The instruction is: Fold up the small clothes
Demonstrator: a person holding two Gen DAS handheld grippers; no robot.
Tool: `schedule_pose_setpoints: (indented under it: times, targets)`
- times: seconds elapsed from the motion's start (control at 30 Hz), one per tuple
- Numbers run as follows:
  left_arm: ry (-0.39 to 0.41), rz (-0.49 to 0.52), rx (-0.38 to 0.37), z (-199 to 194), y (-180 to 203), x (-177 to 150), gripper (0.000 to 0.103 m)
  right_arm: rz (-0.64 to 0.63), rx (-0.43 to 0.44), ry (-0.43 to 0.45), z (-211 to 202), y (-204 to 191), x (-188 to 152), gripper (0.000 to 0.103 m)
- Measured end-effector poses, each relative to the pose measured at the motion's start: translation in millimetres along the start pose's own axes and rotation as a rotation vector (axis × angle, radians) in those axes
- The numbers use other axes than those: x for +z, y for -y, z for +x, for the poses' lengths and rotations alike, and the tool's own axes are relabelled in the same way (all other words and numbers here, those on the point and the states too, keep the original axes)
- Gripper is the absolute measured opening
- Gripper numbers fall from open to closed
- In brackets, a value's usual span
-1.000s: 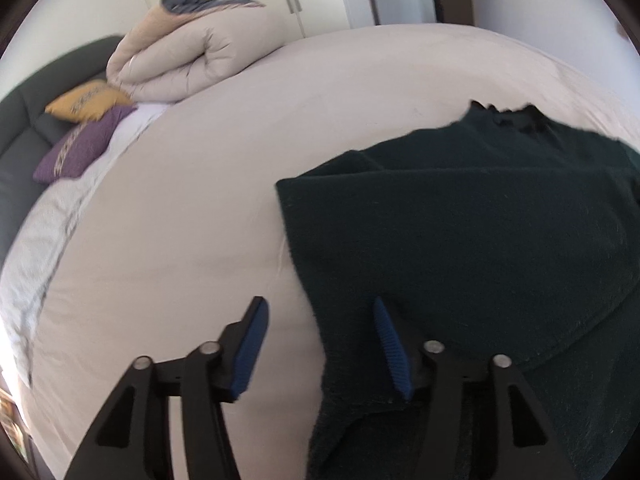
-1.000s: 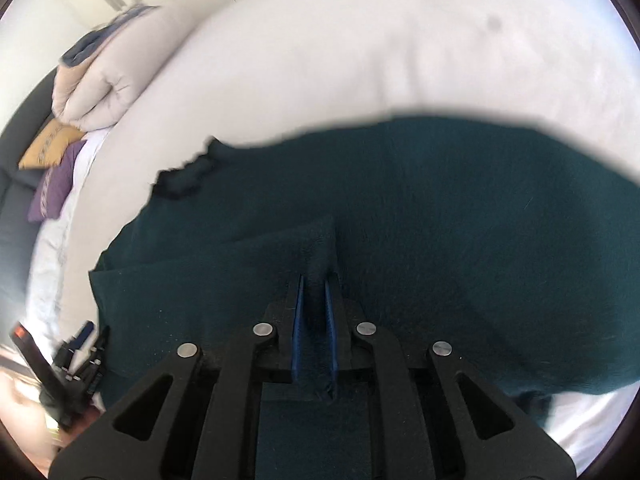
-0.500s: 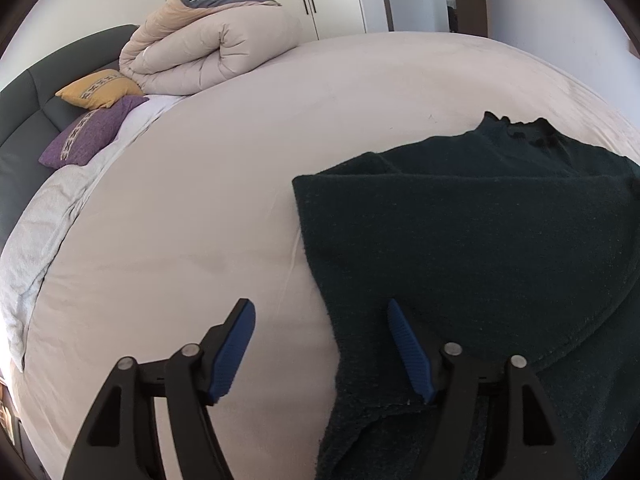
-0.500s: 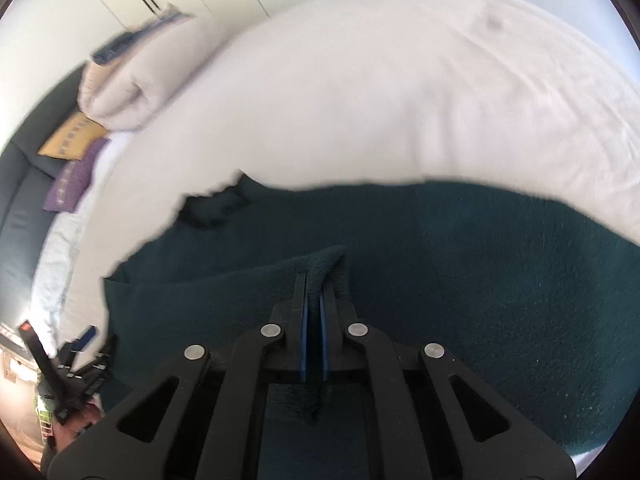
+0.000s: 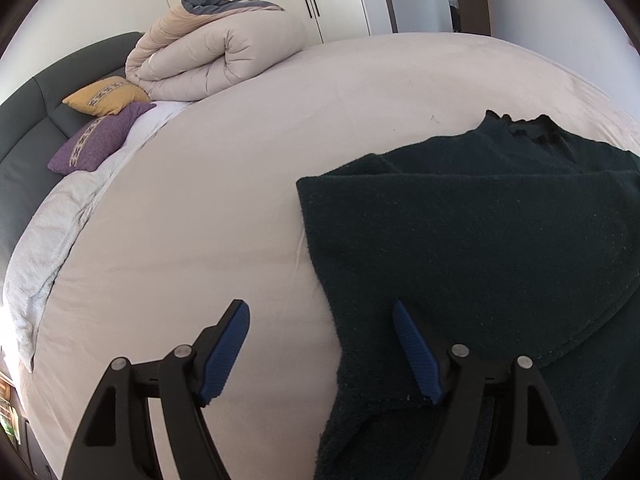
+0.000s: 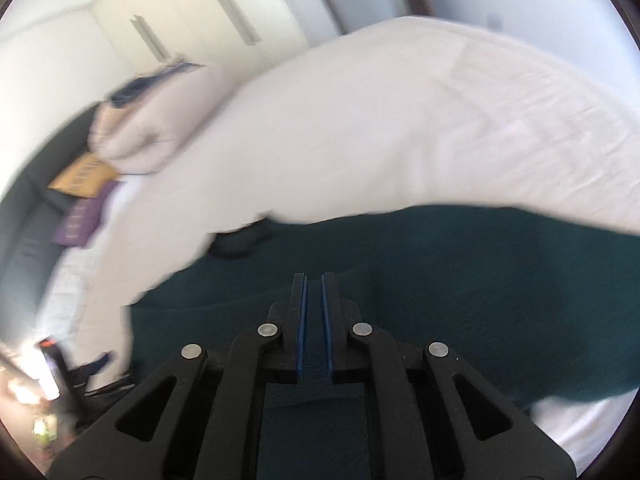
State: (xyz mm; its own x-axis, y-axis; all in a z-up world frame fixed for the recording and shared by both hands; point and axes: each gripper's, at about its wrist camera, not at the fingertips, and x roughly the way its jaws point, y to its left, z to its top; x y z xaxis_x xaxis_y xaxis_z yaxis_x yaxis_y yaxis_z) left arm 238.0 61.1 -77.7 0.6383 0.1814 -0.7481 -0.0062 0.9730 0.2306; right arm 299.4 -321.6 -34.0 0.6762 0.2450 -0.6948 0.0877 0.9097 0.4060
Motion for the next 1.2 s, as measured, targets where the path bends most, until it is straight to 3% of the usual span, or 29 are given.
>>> schedule_pose_setpoints:
  times: [0.07,0.13,0.17,0.2,0.27,0.37,0.43,0.47,0.57,0.73,0.83,0.9,1.0,1.2]
  targets:
    - [-0.004,-0.003,-0.007,1.5,-1.5,-0.1,0.077,-0.019,0.027,-0.118,28.8,-3.5,-14.7,0.007]
    - [-0.011,-0.024,-0.026,1.0,-6.2,-1.3,0.077,0.078,0.027,-0.191,49.6,18.9,-27.8,0.007]
    - [-0.020,-0.039,-0.034,-1.0,-9.4,-1.8,0.077,0.190,0.097,-0.158,44.1,36.7,-31.1,0.006]
    - [-0.022,-0.058,-0.041,-4.9,-14.2,-2.4,0.077,0.261,0.108,-0.127,34.6,49.1,-32.8,0.007]
    - [-0.001,-0.084,-0.061,-15.1,-19.7,-3.7,0.076,0.253,0.025,-0.038,0.5,60.0,-33.4,0.007]
    - [0.065,-0.146,-0.173,-42.8,-24.2,-6.1,0.076,0.230,0.008,0.123,-68.1,77.2,-38.6,0.009]
    - [0.123,-0.181,-0.246,-65.6,-22.6,-6.9,0.083,0.249,-0.006,0.224,-113.2,94.8,-46.7,0.042]
    - [0.146,-0.196,-0.279,-75.9,-20.0,-7.1,0.092,0.269,-0.022,0.271,-136.1,105.3,-53.1,0.101]
    - [0.202,-0.234,-0.393,-105.8,-8.4,-10.8,0.100,0.327,0.016,0.405,-197.7,150.7,-65.1,0.103]
    - [0.209,-0.242,-0.468,-141.7,15.4,-16.6,0.100,0.571,0.112,0.389,-237.6,232.2,-91.8,0.103]
    - [0.201,-0.256,-0.492,-156.4,23.2,-22.2,0.100,0.781,0.161,0.475,-263.9,291.0,-122.6,0.103]
    - [0.189,-0.250,-0.490,-162.0,28.6,-25.7,0.100,0.855,0.138,0.518,-274.9,312.9,-135.6,0.101]
    - [0.159,-0.250,-0.487,-163.0,37.9,-33.6,0.100,0.880,0.057,0.506,-282.6,331.0,-137.5,0.090]
    - [0.098,-0.307,-0.521,-157.4,45.8,-43.7,0.100,0.873,-0.042,0.462,-273.0,350.1,-127.2,0.088]
